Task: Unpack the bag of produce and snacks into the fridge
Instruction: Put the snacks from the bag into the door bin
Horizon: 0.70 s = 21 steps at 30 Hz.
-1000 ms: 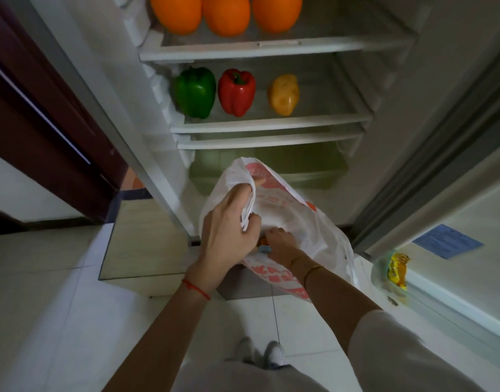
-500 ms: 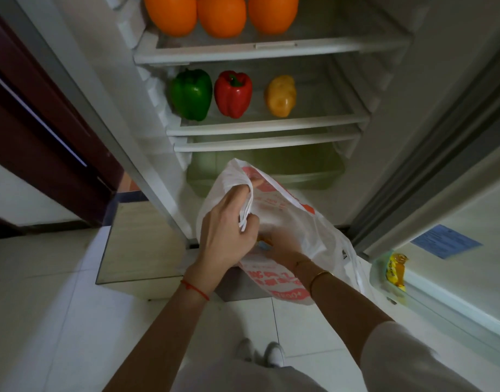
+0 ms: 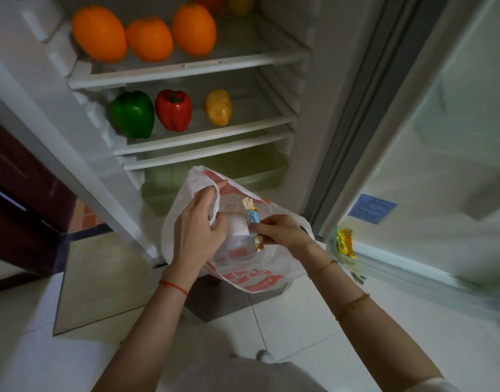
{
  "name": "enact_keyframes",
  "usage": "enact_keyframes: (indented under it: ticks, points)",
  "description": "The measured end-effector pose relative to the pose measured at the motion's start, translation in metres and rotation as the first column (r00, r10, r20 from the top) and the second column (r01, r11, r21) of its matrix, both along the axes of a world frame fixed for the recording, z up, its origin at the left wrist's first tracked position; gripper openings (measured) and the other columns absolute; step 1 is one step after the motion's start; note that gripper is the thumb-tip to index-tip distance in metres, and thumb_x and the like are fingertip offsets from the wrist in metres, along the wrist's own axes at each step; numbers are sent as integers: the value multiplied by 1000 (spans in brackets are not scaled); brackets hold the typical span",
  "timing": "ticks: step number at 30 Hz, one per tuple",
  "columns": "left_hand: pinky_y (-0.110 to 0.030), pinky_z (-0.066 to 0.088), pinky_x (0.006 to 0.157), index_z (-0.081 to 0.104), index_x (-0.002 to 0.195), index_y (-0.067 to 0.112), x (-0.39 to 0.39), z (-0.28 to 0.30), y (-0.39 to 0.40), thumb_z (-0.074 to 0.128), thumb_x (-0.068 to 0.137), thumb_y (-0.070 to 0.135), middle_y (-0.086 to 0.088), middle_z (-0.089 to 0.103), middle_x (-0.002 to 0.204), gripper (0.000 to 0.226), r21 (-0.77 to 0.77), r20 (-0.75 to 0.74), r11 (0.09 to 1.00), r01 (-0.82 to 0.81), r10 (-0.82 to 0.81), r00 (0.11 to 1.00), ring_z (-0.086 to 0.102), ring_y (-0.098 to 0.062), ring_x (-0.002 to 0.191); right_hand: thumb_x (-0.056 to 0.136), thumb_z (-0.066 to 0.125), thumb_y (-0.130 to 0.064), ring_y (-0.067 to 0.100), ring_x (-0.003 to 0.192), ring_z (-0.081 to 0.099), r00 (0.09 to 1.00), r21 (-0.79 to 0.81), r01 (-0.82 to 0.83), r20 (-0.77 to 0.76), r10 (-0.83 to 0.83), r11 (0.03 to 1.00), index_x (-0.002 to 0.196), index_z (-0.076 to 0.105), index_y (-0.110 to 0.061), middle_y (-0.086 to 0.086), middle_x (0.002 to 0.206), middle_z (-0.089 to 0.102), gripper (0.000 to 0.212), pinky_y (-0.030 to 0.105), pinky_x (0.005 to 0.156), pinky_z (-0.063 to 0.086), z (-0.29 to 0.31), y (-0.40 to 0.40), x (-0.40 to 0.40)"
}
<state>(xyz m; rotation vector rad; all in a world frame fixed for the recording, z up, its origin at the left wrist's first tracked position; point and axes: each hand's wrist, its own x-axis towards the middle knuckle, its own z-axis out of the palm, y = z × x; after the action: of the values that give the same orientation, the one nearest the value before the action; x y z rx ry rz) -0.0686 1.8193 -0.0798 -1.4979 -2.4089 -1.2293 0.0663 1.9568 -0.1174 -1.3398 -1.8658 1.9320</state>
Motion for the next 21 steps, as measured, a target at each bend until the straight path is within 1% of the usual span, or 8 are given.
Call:
enact_keyframes:
  ticks: [4, 7, 9, 11, 14, 18, 19, 21]
  points:
    - [-20, 33, 55, 54, 98, 15, 8, 6, 5, 56, 83, 10, 6, 55, 86, 16, 6, -4, 1000, 29, -29, 1000, 51, -14, 66, 81, 76, -22, 7, 67, 63, 997, -46, 37, -66, -40, 998, 96, 70, -3, 2, 76, 66, 25, 18, 66, 52, 30, -3, 32]
    - [-29, 51, 59, 59, 122, 20, 17, 10, 12, 54, 85, 10, 2, 63, 98, 38, 27, 43, 994, 105, -106, 993, 60, -15, 76, 85, 73, -26, 5, 60, 58, 983, -63, 82, -160, -91, 995, 97, 71, -2, 1, 71, 61, 27, 17, 60, 47, 54, 4, 61]
    - [-36, 56, 64, 57, 127, 24, 21, 12, 17, 55, 86, 10, 0, 65, 100, 44, 25, 48, 991, 133, -134, 990, 62, -16, 79, 85, 73, -27, 16, 64, 54, 969, -47, 148, -194, -154, 988, 88, 70, -6, 10, 73, 57, 21, 27, 62, 43, 63, 12, 82]
    - [-32, 54, 59, 56, 129, 26, 25, 13, 22, 57, 86, 8, 1, 64, 96, 47, 15, 44, 988, 152, -152, 987, 59, -13, 71, 83, 75, -26, 25, 71, 56, 945, -7, 267, -194, -263, 964, 86, 69, -4, 17, 80, 60, 22, 31, 72, 46, 62, 25, 106]
    - [-18, 49, 58, 56, 128, 26, 31, 13, 27, 58, 87, 10, 4, 63, 97, 44, 6, 49, 985, 171, -171, 984, 58, -7, 73, 83, 75, -24, 17, 72, 62, 917, 95, 396, -88, -388, 913, 87, 71, -3, 15, 84, 65, 21, 26, 79, 56, 49, 45, 147]
    - [-12, 37, 58, 59, 118, 21, 35, 11, 33, 59, 88, 12, 4, 61, 88, 32, -23, 14, 987, 158, -157, 987, 55, -4, 69, 79, 78, -16, 20, 71, 62, 862, 159, 458, 160, -480, 875, 91, 71, 6, 14, 79, 68, 26, 33, 86, 56, 19, 69, 187]
    - [-13, 37, 57, 59, 117, 21, 36, 11, 34, 59, 88, 12, 4, 60, 86, 30, -33, 12, 988, 153, -153, 988, 54, -4, 68, 77, 79, -17, 19, 69, 62, 848, 171, 454, 219, -483, 874, 88, 72, 5, 13, 77, 68, 26, 32, 83, 56, 11, 73, 192]
    - [-14, 38, 57, 59, 114, 21, 37, 10, 36, 60, 88, 12, 4, 59, 85, 27, -45, 10, 989, 143, -143, 990, 55, -5, 69, 76, 80, -23, 15, 61, 59, 820, 218, 416, 331, -468, 883, 77, 71, 0, 9, 72, 67, 25, 25, 68, 53, -3, 82, 195]
